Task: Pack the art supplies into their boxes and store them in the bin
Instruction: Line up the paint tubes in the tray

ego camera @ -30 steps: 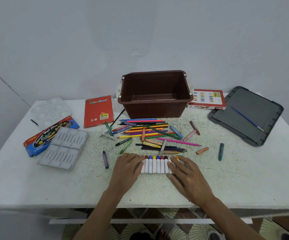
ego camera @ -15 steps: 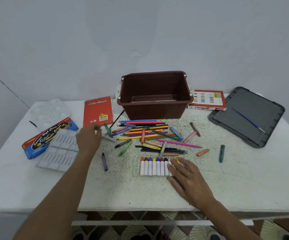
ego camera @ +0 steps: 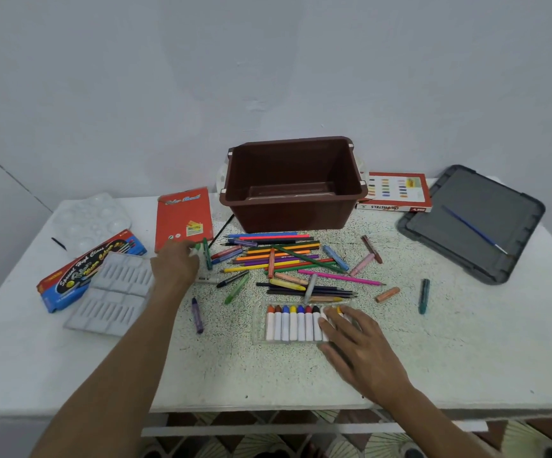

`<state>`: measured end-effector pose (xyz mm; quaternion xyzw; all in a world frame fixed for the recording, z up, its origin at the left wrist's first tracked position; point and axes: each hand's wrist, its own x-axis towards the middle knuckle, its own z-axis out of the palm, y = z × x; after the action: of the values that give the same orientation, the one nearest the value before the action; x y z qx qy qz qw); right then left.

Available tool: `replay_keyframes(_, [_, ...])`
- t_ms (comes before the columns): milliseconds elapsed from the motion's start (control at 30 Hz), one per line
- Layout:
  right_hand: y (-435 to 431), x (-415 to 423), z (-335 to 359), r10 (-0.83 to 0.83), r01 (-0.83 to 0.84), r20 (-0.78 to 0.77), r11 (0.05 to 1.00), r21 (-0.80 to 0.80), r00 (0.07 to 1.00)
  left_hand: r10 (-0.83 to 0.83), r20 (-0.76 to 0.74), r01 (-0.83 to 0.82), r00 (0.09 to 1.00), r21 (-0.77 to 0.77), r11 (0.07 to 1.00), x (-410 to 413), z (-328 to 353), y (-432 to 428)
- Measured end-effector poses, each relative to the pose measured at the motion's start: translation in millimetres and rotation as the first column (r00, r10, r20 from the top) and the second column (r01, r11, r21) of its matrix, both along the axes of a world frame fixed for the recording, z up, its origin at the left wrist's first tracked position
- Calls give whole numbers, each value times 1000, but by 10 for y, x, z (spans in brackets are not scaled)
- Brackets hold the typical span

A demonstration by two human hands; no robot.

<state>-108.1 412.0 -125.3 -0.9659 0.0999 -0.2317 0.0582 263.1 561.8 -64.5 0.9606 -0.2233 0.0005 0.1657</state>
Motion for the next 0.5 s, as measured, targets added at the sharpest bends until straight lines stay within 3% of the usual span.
replay_keyframes(67, [-5,8,-2,-3,3,7,1000,4,1000,22,-16,-24,1000,-161,987,-19,36,32])
replay_keyframes(167, [-7,8,-21,-4,4,12,1000,8,1000,-2,-212,-95,977,-447,889,-144,186,40])
replay_keyframes(233, [-6,6,-21,-3,3,13,1000,6,1000,-75,-336,-136,939,-560,817,-326,330,34])
replay_keyframes(367, [-14,10,-21,1,-1,4,1000,8,1000,-258,-420,-89,870,-648,756,-778,478,2])
replay_keyframes(500, [-14,12,-17,2,-2,-4,1000,11,1000,-342,-450,20,825,-582,813,-1107,313,-31])
